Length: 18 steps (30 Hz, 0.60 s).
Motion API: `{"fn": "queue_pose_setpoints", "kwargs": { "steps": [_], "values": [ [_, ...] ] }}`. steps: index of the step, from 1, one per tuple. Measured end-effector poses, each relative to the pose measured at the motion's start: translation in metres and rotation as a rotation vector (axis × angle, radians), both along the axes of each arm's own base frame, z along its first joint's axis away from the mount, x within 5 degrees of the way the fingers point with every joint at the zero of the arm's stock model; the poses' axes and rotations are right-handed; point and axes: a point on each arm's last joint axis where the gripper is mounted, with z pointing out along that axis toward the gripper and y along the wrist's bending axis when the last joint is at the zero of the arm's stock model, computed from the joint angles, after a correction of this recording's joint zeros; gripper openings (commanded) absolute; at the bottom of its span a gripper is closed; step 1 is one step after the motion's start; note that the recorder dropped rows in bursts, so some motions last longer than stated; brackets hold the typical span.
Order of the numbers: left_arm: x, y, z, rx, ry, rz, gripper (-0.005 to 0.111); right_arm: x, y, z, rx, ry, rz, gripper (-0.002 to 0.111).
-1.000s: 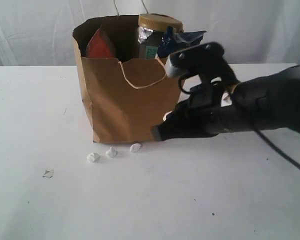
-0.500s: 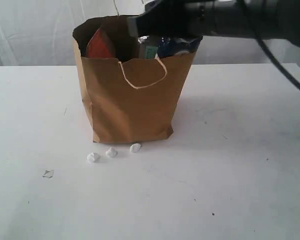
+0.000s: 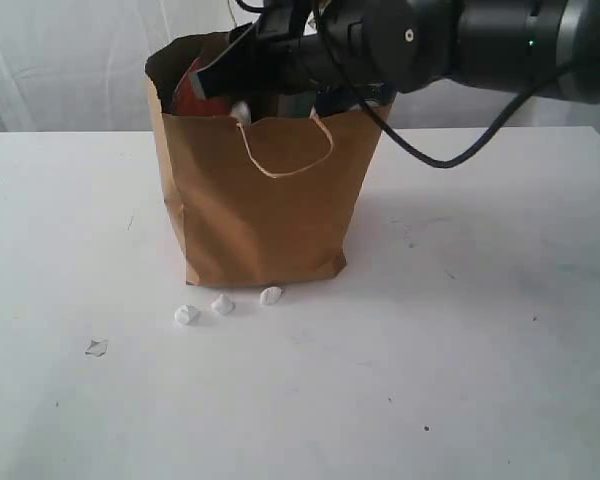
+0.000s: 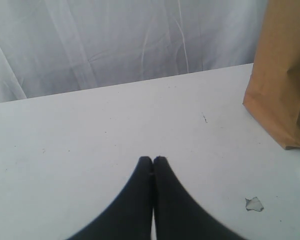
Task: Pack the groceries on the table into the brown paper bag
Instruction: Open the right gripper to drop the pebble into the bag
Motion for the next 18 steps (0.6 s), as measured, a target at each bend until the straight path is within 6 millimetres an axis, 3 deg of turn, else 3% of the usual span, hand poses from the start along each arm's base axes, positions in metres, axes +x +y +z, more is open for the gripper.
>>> {"fn": "queue_pose_setpoints", "kwargs": {
  "steps": [6, 9, 12, 18],
  "values": [
    [0.000, 0.000, 0.000, 0.000, 0.000, 0.000, 0.000, -0.003, -0.002, 0.000, -0.006, 0.039, -0.003, 0.061],
    [0.000, 0.000, 0.000, 0.000, 0.000, 0.000, 0.000, -0.012, -0.009, 0.016, -0.005, 0.041, -0.008, 0.061],
    [0.000, 0.000, 0.000, 0.000, 0.000, 0.000, 0.000, -0.034, -0.029, 0.037, 0.016, 0.034, -0.048, 0.061],
    [0.000, 0.000, 0.000, 0.000, 0.000, 0.000, 0.000, -0.075, -0.064, 0.050, 0.006, 0.064, -0.099, 0.061]
  ]
}}
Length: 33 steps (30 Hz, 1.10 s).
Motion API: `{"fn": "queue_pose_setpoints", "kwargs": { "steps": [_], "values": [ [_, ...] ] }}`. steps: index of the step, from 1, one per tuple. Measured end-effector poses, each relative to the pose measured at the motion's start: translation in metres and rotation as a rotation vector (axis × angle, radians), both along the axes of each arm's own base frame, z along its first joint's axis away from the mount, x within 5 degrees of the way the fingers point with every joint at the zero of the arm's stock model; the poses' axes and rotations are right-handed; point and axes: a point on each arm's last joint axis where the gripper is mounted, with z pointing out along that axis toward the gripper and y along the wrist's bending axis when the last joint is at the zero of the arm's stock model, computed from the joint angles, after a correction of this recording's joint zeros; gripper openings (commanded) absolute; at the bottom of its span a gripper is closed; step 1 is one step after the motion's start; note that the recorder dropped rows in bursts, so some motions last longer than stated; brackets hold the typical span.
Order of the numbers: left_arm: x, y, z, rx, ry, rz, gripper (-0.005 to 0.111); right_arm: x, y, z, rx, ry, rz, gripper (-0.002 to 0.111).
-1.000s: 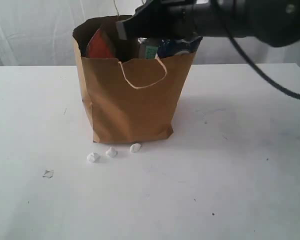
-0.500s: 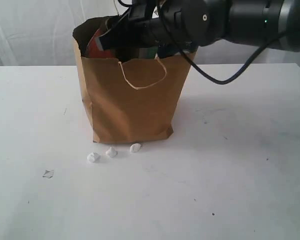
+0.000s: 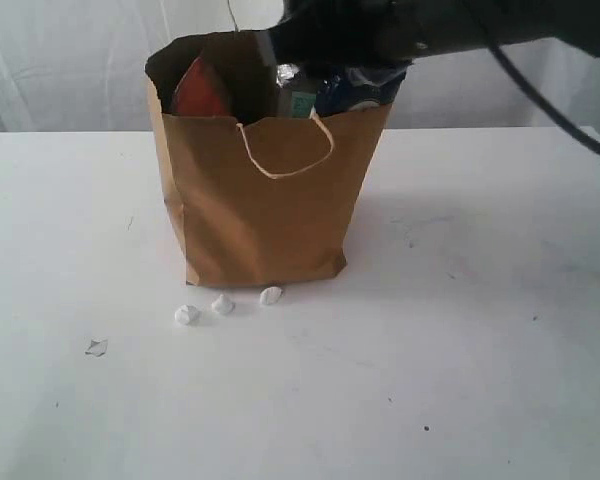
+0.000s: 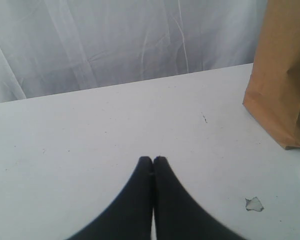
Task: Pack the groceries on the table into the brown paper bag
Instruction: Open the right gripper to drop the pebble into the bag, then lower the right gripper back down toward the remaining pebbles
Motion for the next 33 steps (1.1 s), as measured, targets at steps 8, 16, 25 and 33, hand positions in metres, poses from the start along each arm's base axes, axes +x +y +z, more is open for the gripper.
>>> {"fn": "queue_pose_setpoints", "kwargs": {
  "steps": [8, 16, 25, 33],
  "values": [
    [0.000, 0.000, 0.000, 0.000, 0.000, 0.000, 0.000, -0.059, -0.045, -0.001, 0.002, 0.045, -0.033, 0.057],
    [0.000, 0.000, 0.000, 0.000, 0.000, 0.000, 0.000, -0.091, -0.065, -0.063, -0.008, 0.225, -0.052, 0.056],
    [0.000, 0.000, 0.000, 0.000, 0.000, 0.000, 0.000, -0.083, -0.048, -0.131, -0.004, 0.337, -0.017, 0.062],
    [0.000, 0.000, 0.000, 0.000, 0.000, 0.000, 0.000, -0.054, -0.007, -0.187, -0.057, 0.421, 0.010, 0.063]
  ]
}}
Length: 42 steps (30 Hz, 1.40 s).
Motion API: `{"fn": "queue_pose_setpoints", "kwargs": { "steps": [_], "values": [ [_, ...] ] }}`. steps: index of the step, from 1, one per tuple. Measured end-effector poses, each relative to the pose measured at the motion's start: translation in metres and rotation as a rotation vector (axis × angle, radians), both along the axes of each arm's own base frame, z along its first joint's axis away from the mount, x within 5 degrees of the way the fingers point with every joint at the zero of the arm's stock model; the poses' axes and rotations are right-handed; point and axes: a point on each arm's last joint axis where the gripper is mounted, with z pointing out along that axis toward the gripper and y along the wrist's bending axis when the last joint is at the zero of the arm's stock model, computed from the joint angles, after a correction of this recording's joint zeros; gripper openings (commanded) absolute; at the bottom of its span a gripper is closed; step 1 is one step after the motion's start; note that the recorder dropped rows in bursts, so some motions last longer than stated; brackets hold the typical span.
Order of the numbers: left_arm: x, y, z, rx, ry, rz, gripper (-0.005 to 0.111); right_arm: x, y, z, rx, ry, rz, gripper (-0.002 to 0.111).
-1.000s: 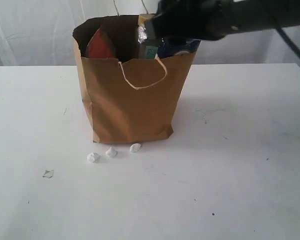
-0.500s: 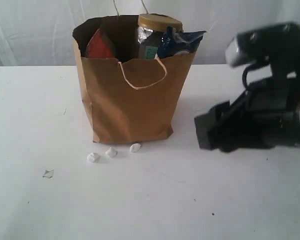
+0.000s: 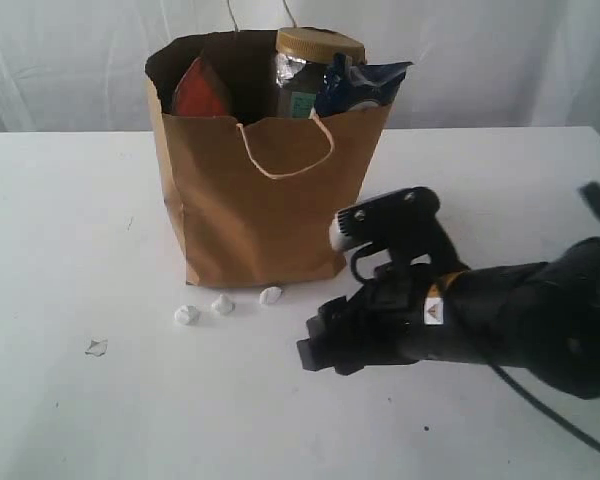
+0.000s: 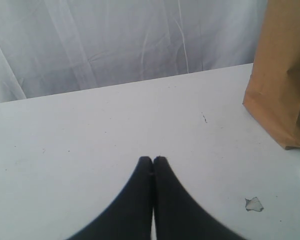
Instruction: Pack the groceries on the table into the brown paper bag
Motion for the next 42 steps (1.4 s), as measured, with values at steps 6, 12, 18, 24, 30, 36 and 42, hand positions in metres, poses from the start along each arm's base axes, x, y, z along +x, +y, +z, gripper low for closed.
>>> {"fn": "queue_pose_setpoints", "kwargs": {
  "steps": [6, 12, 18, 24, 30, 36, 42],
  "values": [
    [0.000, 0.000, 0.000, 0.000, 0.000, 0.000, 0.000, 0.038, 0.035, -0.020, -0.004, 0.048, -0.024, 0.063],
    [0.000, 0.000, 0.000, 0.000, 0.000, 0.000, 0.000, 0.066, 0.061, -0.026, 0.038, 0.090, -0.074, 0.063],
    [0.000, 0.000, 0.000, 0.000, 0.000, 0.000, 0.000, 0.080, 0.075, -0.039, 0.008, 0.168, -0.088, 0.073],
    [0.000, 0.000, 0.000, 0.000, 0.000, 0.000, 0.000, 0.082, 0.078, -0.066, -0.040, 0.247, -0.101, 0.075],
    [0.000, 0.000, 0.000, 0.000, 0.000, 0.000, 0.000, 0.091, 0.086, -0.066, -0.019, 0.228, -0.106, 0.075],
    [0.000, 0.000, 0.000, 0.000, 0.000, 0.000, 0.000, 0.096, 0.089, -0.068, -0.001, 0.205, -0.108, 0.073],
    [0.000, 0.000, 0.000, 0.000, 0.000, 0.000, 0.000, 0.100, 0.091, -0.074, 0.018, 0.172, -0.113, 0.072]
  ]
}}
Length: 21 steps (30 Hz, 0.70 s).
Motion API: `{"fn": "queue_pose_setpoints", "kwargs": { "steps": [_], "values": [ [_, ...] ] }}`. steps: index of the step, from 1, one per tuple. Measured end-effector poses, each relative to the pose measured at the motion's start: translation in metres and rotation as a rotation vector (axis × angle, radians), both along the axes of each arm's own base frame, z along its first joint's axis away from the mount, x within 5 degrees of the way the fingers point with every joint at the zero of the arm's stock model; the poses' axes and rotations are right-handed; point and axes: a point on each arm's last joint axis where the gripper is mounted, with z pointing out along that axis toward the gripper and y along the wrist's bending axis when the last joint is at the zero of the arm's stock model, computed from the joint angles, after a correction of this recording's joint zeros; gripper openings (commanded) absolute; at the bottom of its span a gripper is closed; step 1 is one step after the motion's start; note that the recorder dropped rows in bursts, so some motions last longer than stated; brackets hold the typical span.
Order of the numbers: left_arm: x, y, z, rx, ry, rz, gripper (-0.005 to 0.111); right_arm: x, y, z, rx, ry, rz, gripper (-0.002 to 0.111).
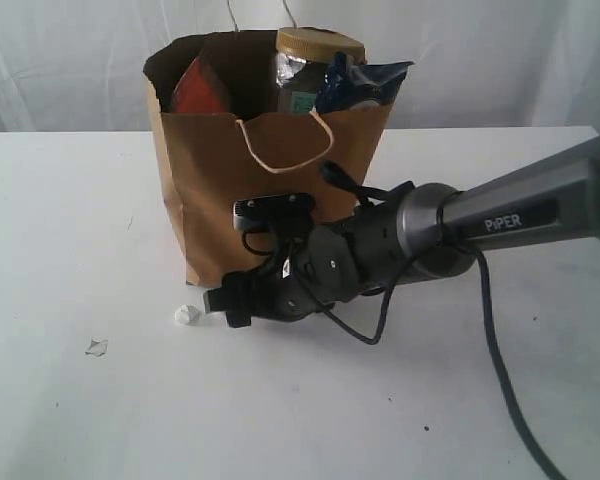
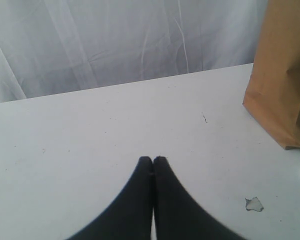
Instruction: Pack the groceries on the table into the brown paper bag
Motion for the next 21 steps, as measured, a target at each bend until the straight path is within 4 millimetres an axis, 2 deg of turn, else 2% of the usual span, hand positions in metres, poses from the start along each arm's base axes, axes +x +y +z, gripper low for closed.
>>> {"fn": "queue_pose_setpoints", "kwargs": {
  "steps": [12, 21],
  "values": [
    [0.000, 0.000, 0.000, 0.000, 0.000, 0.000, 0.000, 0.007, -0.002, -0.005, 0.006, -0.022, -0.012, 0.068],
    [0.000, 0.000, 0.000, 0.000, 0.000, 0.000, 0.000, 0.011, -0.019, -0.011, 0.000, -0.017, -0.055, 0.068]
  ]
}}
